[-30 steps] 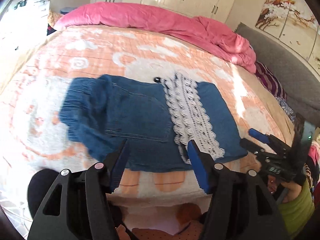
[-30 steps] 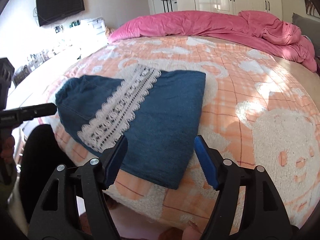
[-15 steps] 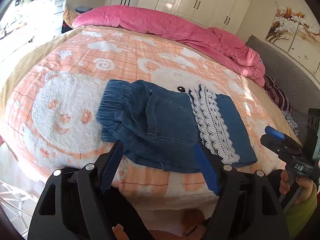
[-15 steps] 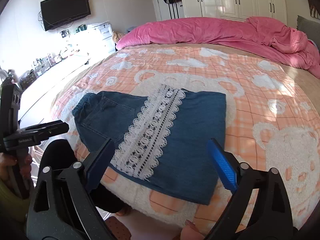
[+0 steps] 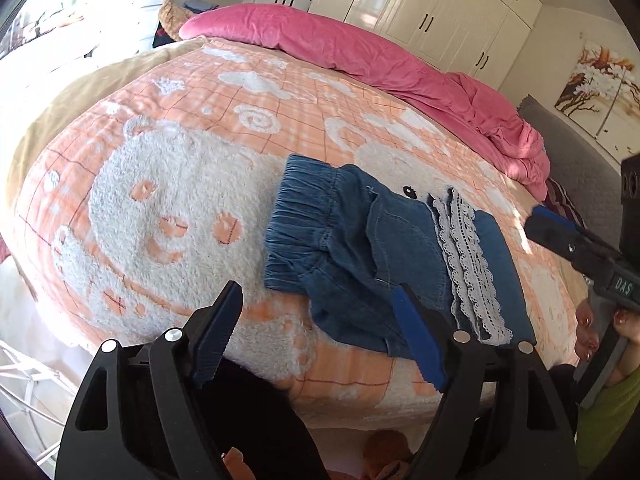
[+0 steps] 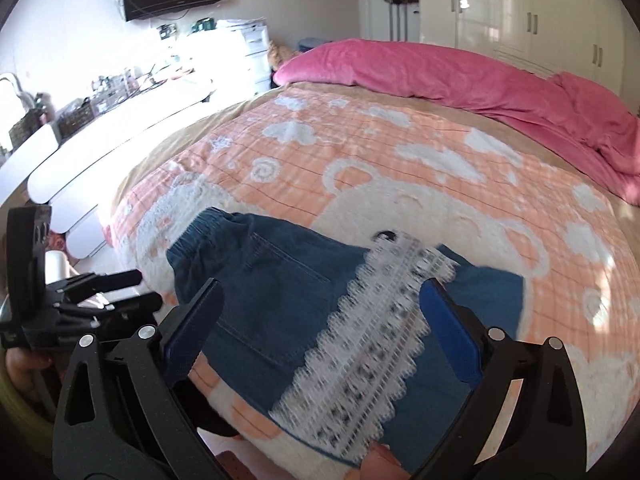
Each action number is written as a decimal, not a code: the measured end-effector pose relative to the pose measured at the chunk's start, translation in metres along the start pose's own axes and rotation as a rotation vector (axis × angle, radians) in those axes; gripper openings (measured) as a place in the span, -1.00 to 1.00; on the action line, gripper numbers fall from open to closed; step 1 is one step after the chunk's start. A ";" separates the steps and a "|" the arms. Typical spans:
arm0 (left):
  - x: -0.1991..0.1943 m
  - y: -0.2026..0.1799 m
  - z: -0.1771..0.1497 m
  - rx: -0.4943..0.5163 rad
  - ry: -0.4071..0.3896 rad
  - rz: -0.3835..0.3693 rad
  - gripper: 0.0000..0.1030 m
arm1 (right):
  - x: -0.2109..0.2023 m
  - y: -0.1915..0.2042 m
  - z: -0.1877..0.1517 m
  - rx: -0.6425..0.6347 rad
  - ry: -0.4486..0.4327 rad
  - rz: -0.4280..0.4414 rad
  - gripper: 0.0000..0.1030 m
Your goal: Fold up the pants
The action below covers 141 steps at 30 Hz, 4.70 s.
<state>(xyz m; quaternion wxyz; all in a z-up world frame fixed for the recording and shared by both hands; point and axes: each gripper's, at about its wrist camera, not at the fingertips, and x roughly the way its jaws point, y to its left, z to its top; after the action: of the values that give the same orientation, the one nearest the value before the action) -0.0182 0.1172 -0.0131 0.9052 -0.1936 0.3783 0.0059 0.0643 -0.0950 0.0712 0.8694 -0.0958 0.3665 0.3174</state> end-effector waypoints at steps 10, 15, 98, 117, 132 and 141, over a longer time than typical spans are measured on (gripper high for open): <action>0.026 0.012 0.009 -0.076 0.042 -0.072 0.29 | 0.078 0.044 0.055 -0.074 0.182 0.176 0.80; 0.043 0.015 0.012 -0.106 0.065 -0.104 0.12 | 0.117 0.064 0.067 -0.128 0.286 0.216 0.80; 0.065 -0.191 -0.009 0.291 0.063 -0.337 -0.08 | 0.002 -0.155 -0.060 0.284 -0.047 0.203 -0.94; 0.014 -0.138 0.005 0.255 -0.020 -0.263 0.40 | -0.036 -0.156 -0.075 0.300 -0.092 0.109 -0.27; 0.086 -0.124 0.045 0.212 0.125 -0.219 0.40 | -0.030 -0.003 -0.098 -0.303 0.055 0.060 -0.18; 0.134 -0.136 0.042 0.262 0.215 -0.183 0.37 | 0.002 0.027 -0.101 -0.616 0.137 0.017 -0.89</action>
<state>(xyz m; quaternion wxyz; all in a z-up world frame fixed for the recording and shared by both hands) 0.1275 -0.0116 -0.0312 0.8737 -0.1073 0.4514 -0.1464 -0.0093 -0.1133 -0.0007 0.7700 -0.3727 0.3115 0.4137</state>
